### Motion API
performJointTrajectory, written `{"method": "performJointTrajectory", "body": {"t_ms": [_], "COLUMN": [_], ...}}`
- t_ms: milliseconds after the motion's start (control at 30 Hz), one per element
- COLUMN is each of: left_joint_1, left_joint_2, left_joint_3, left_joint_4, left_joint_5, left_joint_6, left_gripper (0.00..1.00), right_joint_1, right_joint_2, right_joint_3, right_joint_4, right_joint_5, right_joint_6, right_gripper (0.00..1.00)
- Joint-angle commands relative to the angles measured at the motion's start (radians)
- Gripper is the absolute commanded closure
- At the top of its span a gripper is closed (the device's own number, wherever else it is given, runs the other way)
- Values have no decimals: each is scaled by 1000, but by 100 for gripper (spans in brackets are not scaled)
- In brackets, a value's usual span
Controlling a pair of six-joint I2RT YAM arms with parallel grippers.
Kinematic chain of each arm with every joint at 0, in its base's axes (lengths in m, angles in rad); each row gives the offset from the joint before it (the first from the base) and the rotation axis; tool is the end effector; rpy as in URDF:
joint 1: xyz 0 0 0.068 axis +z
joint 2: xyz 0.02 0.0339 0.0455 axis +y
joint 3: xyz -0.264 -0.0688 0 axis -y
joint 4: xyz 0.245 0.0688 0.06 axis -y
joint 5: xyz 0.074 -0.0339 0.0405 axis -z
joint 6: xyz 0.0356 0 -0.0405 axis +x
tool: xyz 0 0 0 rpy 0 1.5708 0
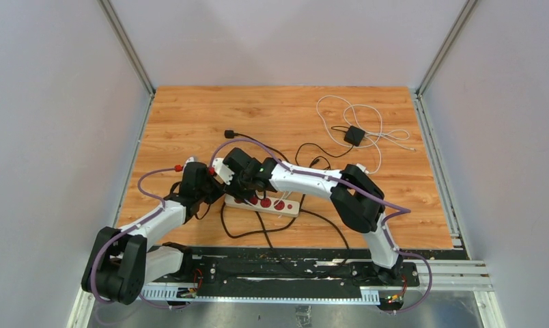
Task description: Pull the plug off the socket
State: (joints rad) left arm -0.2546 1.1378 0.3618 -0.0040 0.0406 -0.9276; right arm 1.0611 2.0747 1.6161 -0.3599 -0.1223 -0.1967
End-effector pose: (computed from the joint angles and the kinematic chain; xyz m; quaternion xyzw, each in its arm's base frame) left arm 0.1971 -0.0528 0.1473 -0.2973 0.8735 -0.2302 0.3093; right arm 0.2248 0.4110 0.2102 -0.5643 0.7375 0.2052 0.3091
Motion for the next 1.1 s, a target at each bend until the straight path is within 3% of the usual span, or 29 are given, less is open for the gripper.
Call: {"method": "performJointTrajectory", "body": {"t_ms": [0, 133, 200, 500, 800, 1067], "left_joint_1": [-38, -38, -39, -40, -40, -40], "left_joint_2": [46, 71, 81, 85, 89, -22], "left_joint_3": [-81, -90, -92, -88, -69, -61], "left_joint_4": [-216, -188, -173, -159, -148, -206], "left_joint_5": [72, 80, 98, 134, 184, 192], "left_joint_6": [61, 62, 62, 67, 87, 77], "left_gripper": [88, 88, 88, 89, 87, 83], "right_joint_1": [-27, -29, -17, 60, 62, 24], "right_joint_2": [8, -58, -92, -78, -12, 15], "right_joint_3": [-43, -181, -294, -377, -229, -217], "right_joint_4": [148, 313, 483, 604, 343, 307], "right_joint_5": [86, -190, -156, 206, 198, 172], "right_joint_6": [102, -156, -256, -473, -240, -183], "right_gripper": [100, 100, 100, 100, 100, 100]}}
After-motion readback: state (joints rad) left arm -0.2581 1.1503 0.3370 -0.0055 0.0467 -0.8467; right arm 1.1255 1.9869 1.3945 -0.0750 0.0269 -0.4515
